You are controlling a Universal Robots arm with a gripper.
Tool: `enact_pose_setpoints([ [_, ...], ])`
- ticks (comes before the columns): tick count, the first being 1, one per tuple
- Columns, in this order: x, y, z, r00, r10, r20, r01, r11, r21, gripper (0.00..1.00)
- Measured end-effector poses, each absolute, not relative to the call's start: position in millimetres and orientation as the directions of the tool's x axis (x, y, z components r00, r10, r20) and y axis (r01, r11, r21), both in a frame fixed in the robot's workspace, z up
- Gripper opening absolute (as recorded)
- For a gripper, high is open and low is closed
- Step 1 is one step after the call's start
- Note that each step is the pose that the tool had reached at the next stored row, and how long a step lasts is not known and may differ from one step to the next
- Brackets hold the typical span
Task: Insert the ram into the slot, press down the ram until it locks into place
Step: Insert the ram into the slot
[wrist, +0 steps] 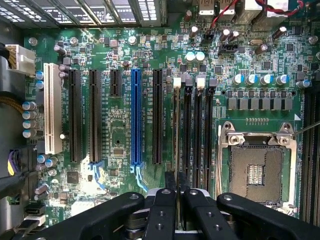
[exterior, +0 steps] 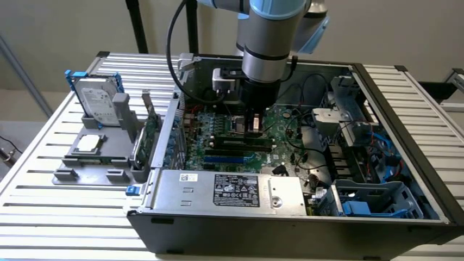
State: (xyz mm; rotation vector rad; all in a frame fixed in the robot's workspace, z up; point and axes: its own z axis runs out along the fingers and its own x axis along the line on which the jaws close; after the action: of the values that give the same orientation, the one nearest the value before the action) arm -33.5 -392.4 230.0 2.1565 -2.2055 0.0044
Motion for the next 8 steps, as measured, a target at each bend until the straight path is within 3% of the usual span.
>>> enact_pose_setpoints([
  [8,-33.5,-392.0,228.5,-0.024,-0.999,0.043,-0.999,0.025,0.038,0.13],
])
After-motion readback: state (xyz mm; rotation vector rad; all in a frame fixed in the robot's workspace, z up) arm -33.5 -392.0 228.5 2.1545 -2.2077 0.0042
